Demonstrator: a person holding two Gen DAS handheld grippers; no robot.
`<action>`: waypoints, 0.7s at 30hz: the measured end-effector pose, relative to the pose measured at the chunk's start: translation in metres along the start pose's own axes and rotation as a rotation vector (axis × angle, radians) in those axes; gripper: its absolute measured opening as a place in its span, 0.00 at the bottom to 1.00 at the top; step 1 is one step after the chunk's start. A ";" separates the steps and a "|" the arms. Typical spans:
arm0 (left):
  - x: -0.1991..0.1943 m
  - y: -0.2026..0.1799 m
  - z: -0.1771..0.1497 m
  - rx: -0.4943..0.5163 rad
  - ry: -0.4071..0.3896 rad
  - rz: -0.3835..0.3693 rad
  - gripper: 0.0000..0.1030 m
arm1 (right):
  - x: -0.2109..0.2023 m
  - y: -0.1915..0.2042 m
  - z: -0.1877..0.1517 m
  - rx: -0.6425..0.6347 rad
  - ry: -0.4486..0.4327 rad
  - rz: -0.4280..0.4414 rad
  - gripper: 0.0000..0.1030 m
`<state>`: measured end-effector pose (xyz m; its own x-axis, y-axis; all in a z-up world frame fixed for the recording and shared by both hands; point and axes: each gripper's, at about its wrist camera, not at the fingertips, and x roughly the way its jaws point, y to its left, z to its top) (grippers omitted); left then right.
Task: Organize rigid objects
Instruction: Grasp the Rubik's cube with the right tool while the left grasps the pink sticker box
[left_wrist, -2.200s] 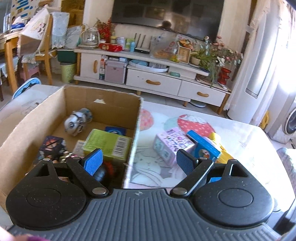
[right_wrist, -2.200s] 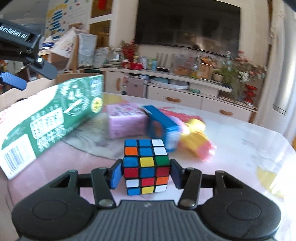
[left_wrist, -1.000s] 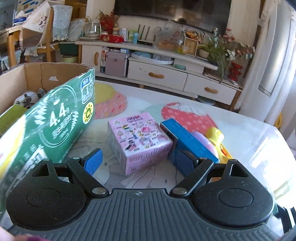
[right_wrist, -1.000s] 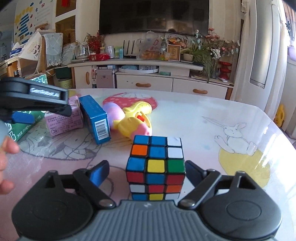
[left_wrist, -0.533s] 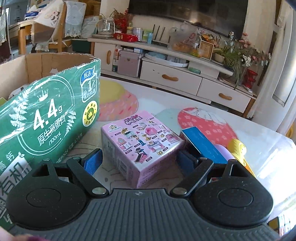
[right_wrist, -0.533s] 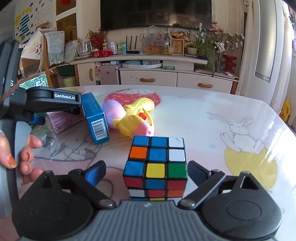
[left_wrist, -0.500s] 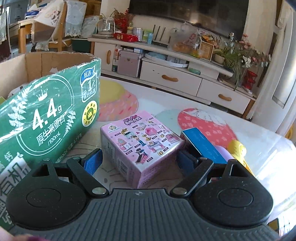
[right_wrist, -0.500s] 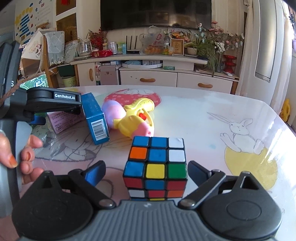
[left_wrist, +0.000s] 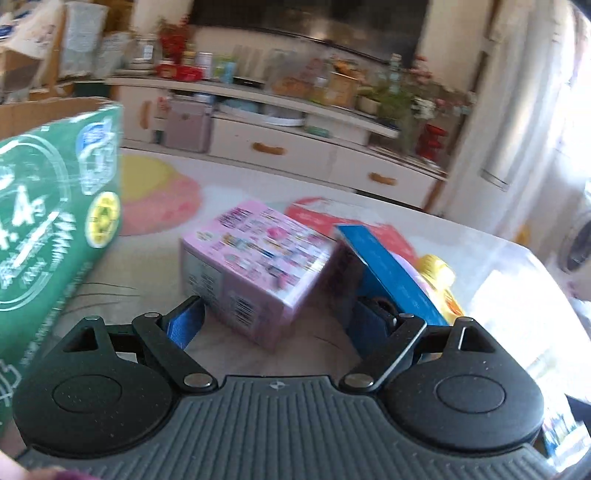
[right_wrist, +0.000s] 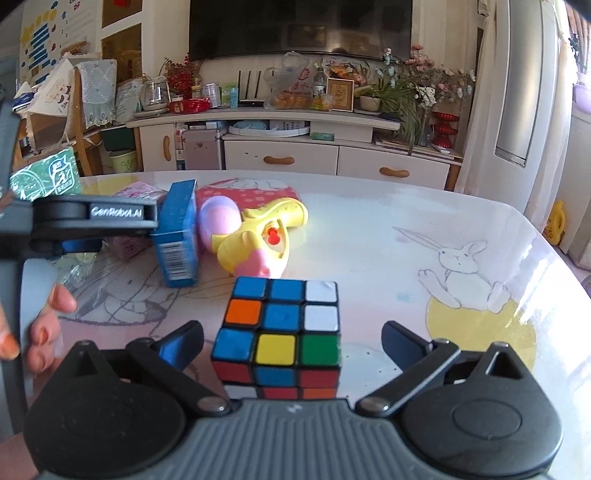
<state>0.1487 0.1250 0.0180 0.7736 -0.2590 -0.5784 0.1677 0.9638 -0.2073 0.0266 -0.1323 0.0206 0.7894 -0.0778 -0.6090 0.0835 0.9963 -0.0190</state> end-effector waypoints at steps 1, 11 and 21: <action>-0.002 -0.001 -0.001 0.013 0.004 -0.021 1.00 | 0.000 0.000 0.000 0.001 -0.001 -0.002 0.99; -0.009 0.001 0.006 0.132 -0.103 0.139 1.00 | 0.001 0.000 0.001 0.013 0.009 0.006 0.99; 0.013 0.002 0.015 0.204 -0.059 0.092 1.00 | 0.006 0.004 0.002 0.018 0.031 0.021 0.99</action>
<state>0.1681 0.1247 0.0219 0.8249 -0.1711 -0.5388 0.2104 0.9775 0.0117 0.0324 -0.1284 0.0183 0.7721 -0.0551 -0.6331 0.0778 0.9969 0.0081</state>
